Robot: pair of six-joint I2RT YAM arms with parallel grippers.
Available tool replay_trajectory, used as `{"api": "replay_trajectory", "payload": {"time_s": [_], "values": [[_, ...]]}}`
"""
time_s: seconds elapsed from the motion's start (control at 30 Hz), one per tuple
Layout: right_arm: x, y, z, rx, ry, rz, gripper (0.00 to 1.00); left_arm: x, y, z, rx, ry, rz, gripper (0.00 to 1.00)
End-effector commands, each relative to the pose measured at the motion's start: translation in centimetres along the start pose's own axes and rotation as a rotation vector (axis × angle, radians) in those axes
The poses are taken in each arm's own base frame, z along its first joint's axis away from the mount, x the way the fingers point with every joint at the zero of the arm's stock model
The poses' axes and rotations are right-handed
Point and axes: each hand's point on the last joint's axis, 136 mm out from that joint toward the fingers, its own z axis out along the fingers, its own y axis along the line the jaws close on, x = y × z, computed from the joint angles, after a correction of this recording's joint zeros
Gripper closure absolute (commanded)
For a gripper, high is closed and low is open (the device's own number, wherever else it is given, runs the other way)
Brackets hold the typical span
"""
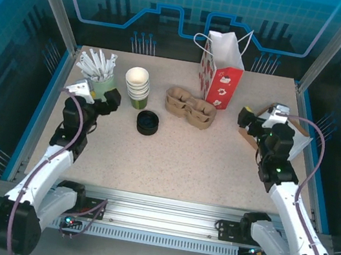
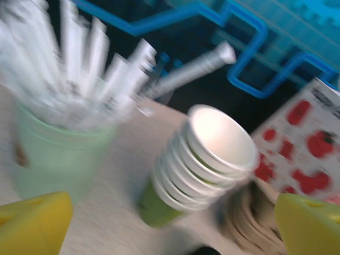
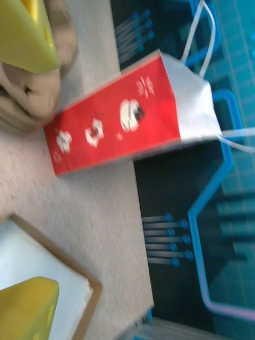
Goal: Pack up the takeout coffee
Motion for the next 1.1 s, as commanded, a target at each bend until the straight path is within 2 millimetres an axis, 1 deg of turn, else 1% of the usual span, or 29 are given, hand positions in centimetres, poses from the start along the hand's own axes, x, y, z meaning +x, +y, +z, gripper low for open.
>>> {"api": "replay_trajectory", "payload": {"time_s": [0.0, 0.03, 0.1, 0.13, 0.2, 0.23, 0.27, 0.33, 0.37, 0.43, 0.53, 0.63, 0.7, 0.77, 0.87, 1.07], "values": [[3.9, 4.7, 0.0, -0.135, 0.24, -0.035, 0.0, 3.6, -5.4, -0.5, 0.166, 0.231, -0.063, 0.01], [4.2, 6.1, 0.1, -0.165, 0.27, -0.073, 0.0, 4.1, -6.6, -0.6, 0.185, 0.27, -0.027, 0.02], [4.1, 8.6, 0.2, -0.235, 0.304, -0.124, 0.0, 4.9, -8.0, -0.7, 0.199, 0.335, 0.026, 0.03], [4.5, 9.6, 0.3, -0.267, 0.333, -0.146, 0.01, 5.1, -8.6, -0.7, 0.204, 0.364, 0.051, 0.04], [4.9, 11.1, 0.7, -0.312, 0.381, -0.17, 0.01, 5.0, -9.2, -0.7, 0.201, 0.392, 0.093, 0.07], [5.5, 11.5, 1.0, -0.323, 0.42, -0.181, 0.02, 4.9, -9.5, -0.6, 0.203, 0.399, 0.122, 0.07], [6.0, 11.8, 1.4, -0.325, 0.452, -0.194, 0.03, 4.8, -9.7, -0.6, 0.202, 0.405, 0.142, 0.08], [7.5, 12.3, 2.1, -0.334, 0.536, -0.251, 0.08, 4.6, -9.7, -0.4, 0.187, 0.415, 0.169, 0.08], [8.1, 13.0, 2.3, -0.355, 0.565, -0.291, 0.09, 4.5, -9.6, -0.3, 0.178, 0.416, 0.175, 0.08], [9.3, 14.9, 2.8, -0.412, 0.604, -0.402, 0.13, 4.4, -9.3, 0.0, 0.16, 0.414, 0.199, 0.08], [10.8, 16.4, 4.5, -0.454, 0.625, -0.547, 0.17, 4.0, -8.8, 0.2, 0.125, 0.399, 0.215, 0.09], [11.5, 17.0, 6.7, -0.474, 0.634, -0.649, 0.24, 3.9, -9.1, 0.1, 0.137, 0.395, 0.206, 0.09], [12.0, 16.8, 8.1, -0.477, 0.652, -0.706, 0.28, 3.9, -9.2, -0.1, 0.141, 0.395, 0.198, 0.09], [12.9, 16.5, 9.0, -0.483, 0.693, -0.755, 0.31, 3.8, -9.2, -0.1, 0.141, 0.39, 0.195, 0.09], [14.0, 15.7, 9.7, -0.48, 0.758, -0.811, 0.34, 3.8, -9.1, -0.2, 0.139, 0.386, 0.195, 0.09], [15.4, 15.0, 10.7, -0.5, 0.823, -0.885, 0.47, 4.0, -9.0, 0.0, 0.139, 0.39, 0.198, 0.09]]}}
